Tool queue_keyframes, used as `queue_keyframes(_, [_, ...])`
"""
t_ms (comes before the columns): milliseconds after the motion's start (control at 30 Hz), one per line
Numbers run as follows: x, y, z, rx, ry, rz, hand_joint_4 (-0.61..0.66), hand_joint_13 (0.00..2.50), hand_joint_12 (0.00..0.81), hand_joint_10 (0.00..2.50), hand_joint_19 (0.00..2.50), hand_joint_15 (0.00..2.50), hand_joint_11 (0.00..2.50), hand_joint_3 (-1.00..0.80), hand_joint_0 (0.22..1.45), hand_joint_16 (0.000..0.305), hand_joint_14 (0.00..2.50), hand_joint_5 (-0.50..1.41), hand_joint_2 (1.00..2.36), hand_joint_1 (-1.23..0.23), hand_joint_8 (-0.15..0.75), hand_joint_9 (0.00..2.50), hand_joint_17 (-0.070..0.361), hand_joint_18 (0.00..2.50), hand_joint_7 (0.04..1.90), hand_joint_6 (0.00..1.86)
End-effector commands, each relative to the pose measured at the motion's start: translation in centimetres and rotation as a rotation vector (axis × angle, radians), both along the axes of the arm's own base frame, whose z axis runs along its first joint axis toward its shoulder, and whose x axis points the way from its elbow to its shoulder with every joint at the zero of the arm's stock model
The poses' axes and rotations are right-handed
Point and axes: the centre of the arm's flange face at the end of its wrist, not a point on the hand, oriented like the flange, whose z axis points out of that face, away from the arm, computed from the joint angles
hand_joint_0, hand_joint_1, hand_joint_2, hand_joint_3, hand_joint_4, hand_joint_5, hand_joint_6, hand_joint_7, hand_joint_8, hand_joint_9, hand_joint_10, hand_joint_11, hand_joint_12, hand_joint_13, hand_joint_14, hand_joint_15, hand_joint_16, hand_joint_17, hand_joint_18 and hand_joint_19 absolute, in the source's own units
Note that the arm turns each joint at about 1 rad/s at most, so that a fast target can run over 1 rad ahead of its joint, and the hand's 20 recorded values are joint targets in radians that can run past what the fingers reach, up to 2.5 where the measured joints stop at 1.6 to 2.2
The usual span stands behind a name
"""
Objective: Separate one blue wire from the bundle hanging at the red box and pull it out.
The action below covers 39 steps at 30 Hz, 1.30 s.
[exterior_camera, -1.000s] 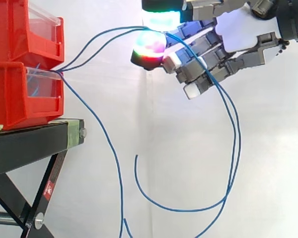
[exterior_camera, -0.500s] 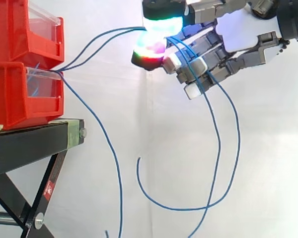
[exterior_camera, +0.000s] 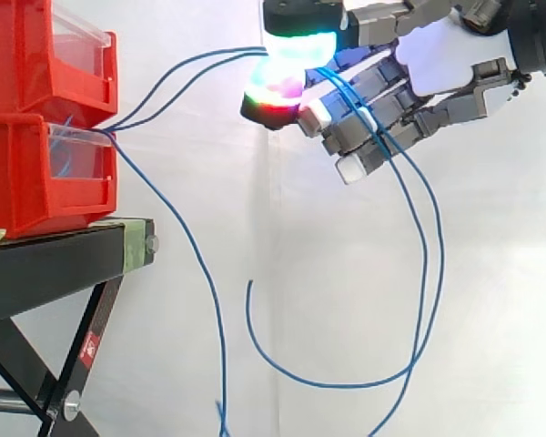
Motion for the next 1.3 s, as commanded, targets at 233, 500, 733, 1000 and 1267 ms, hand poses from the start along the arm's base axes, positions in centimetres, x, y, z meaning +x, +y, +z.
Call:
queue_keyframes(233, [-0.01,0.0,-0.01,0.0,0.0,0.0,0.14,0.87,0.447,0.01,0.73,1.47,1.36,-0.5,0.52,0.054,0.37,-0.22,1.0,-0.76,0.349,0.81,0.121,0.75,0.88,0.91])
queue_keyframes(500, [0.03,0.01,0.06,-0.002,0.0,0.0,0.2,0.86,0.497,0.01,0.71,1.35,1.36,-0.5,0.44,0.06,0.52,-0.22,1.0,-0.72,0.383,0.82,0.136,0.79,0.8,0.9])
queue_keyframes(733, [-0.01,0.0,-0.01,-0.002,0.001,0.0,0.15,0.9,0.439,0.01,0.74,1.44,1.31,-0.5,0.53,0.054,0.37,-0.2,1.0,-0.52,0.356,0.85,0.121,0.77,0.86,0.87])
queue_keyframes(1000, [0.03,0.01,0.06,-0.002,0.0,0.0,0.13,0.92,0.412,0.01,0.74,1.5,1.29,-0.44,0.6,0.05,0.28,-0.19,1.0,-0.65,0.338,0.86,0.112,0.76,0.87,0.88])
queue_keyframes(1267, [0.03,0.01,0.06,-0.002,0.0,0.0,0.14,0.92,0.424,0.01,0.73,1.51,1.32,-0.5,0.58,0.051,0.29,-0.2,1.0,-0.79,0.34,0.85,0.114,0.77,0.88,0.88])
